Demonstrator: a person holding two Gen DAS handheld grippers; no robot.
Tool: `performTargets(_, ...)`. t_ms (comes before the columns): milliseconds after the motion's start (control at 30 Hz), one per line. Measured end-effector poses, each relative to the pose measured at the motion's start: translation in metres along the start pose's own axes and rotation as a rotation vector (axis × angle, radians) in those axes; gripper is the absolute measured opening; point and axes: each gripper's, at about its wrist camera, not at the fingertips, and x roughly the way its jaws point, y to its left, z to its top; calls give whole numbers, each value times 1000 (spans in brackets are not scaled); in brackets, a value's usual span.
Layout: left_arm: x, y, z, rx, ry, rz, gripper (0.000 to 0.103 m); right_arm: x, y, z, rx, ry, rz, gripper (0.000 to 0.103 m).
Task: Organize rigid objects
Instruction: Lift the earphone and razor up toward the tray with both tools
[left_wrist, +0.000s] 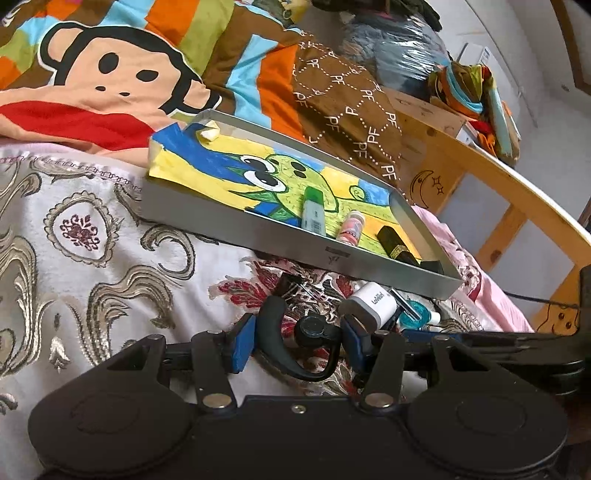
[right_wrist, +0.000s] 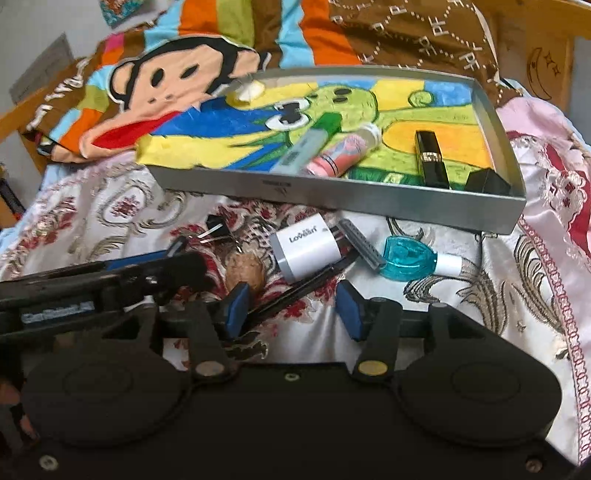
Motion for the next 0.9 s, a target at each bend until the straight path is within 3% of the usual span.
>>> performTargets(233, -3, -2, -1, 4, -3, -2, 52, 15, 16, -7, -43, -69, -113, 43)
performTargets(367, -2, -1, -1, 6, -6, -1, 52, 17, 30, -12, -157, -91, -167, 30)
performTargets(600, -1, -3, -1, 5, -19, -2, 52, 9, 41, -15, -205, -87, -186, 20)
performTargets(900, -2, -10, -1, 35, -43, -10, 52, -10, 31, -11, -202, -99, -211, 15)
